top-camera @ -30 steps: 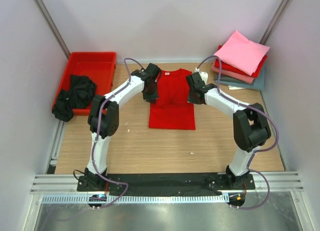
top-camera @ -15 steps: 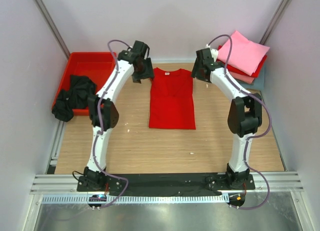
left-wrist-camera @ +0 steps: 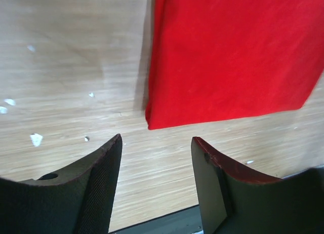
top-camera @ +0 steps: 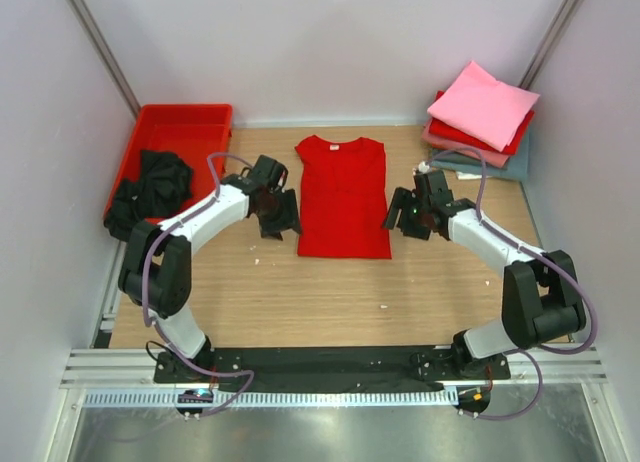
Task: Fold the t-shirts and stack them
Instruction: Fold the tshirt
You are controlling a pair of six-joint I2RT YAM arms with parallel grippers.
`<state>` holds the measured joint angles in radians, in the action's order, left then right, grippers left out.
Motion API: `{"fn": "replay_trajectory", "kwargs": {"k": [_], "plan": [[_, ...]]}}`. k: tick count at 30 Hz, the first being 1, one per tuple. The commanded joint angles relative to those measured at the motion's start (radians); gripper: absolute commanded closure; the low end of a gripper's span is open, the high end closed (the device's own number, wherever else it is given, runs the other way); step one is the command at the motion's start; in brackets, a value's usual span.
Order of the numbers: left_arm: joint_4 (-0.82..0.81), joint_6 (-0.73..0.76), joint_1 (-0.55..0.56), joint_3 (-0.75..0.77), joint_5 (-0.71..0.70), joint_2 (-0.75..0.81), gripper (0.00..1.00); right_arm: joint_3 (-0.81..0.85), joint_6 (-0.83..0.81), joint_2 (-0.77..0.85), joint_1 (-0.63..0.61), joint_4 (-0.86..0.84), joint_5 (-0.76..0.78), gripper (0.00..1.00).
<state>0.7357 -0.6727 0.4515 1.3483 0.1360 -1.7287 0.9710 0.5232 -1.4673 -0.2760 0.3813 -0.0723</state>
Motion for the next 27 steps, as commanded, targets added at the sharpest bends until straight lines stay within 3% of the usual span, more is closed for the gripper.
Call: {"fn": "replay_trajectory", "kwargs": {"k": [1, 9, 20, 27], "plan": [[-0.238, -0.051, 0.016, -0.148, 0.105, 0.084, 0.42, -0.11, 0.031, 0.071, 0.0, -0.107, -0.138, 0.31], [-0.36, -0.105, 0.046, -0.322, 0.071, 0.089, 0.4, -0.268, 0.072, 0.068, 0.0, -0.191, -0.198, 0.34], [-0.427, -0.125, 0.046, -0.374, 0.057, 0.075, 0.42, -0.33, 0.078, 0.039, 0.0, -0.235, -0.198, 0.38], [-0.47, -0.133, 0.047, -0.405, 0.059, 0.035, 0.49, -0.339, 0.069, -0.014, 0.0, -0.26, -0.17, 0.45]]}}
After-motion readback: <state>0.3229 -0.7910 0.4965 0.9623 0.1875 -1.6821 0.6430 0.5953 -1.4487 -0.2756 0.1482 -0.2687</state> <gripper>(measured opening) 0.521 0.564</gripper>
